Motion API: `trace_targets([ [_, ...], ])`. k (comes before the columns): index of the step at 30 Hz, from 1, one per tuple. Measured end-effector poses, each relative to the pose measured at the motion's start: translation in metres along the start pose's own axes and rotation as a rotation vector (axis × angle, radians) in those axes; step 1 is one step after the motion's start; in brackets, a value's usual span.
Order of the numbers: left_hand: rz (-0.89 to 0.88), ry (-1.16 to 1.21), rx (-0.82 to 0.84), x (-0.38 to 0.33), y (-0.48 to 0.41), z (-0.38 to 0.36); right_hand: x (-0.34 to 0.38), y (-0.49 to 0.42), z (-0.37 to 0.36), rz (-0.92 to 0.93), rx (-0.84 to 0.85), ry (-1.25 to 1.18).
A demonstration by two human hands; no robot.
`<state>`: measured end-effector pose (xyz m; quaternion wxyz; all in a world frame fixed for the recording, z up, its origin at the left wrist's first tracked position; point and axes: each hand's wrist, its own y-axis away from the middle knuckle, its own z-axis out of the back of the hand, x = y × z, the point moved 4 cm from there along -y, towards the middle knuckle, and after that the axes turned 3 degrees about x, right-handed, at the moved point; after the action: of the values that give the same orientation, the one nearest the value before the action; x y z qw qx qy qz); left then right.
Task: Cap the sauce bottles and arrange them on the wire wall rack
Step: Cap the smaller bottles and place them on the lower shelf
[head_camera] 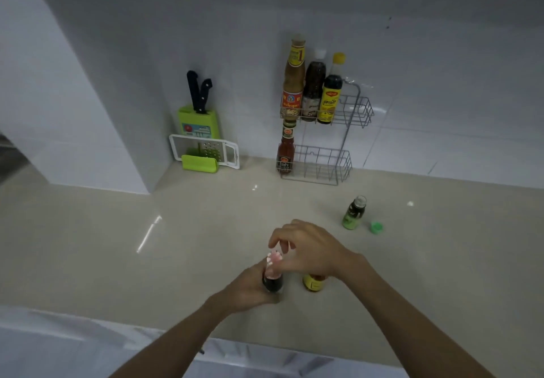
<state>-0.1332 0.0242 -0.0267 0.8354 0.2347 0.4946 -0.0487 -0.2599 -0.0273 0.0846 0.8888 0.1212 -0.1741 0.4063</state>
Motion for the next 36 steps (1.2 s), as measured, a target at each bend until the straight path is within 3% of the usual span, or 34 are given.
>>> trace_targets([
  [3, -0.059, 0.070, -0.179, 0.001, 0.003, -0.006, 0.010, 0.005, -0.010, -0.008, -0.013, 0.102],
  [9, -0.117, 0.234, -0.201, -0.027, 0.015, 0.011, 0.021, 0.003, 0.031, 0.026, 0.036, -0.069],
  [17, -0.243, 0.426, 0.161, -0.105, 0.035, 0.052, 0.054, 0.001, 0.119, 0.089, 0.113, -0.276],
  [23, -0.215, 0.467, 0.186, -0.112, 0.043, 0.049, 0.056, 0.003, 0.124, 0.050, 0.108, -0.252],
  [27, -0.202, 0.468, 0.064, -0.108, 0.045, 0.047, 0.063, 0.002, 0.116, 0.045, 0.045, -0.058],
  [30, -0.228, 0.410, 0.141, -0.116, 0.048, 0.050, 0.072, 0.002, 0.112, 0.084, -0.060, 0.116],
  [33, -0.257, 0.361, 0.130, -0.131, 0.047, 0.059, 0.074, 0.000, 0.110, 0.089, -0.228, 0.508],
  [36, -0.253, 0.383, 0.234, -0.140, 0.047, 0.063, 0.076, -0.002, 0.115, 0.167, -0.375, 0.562],
])
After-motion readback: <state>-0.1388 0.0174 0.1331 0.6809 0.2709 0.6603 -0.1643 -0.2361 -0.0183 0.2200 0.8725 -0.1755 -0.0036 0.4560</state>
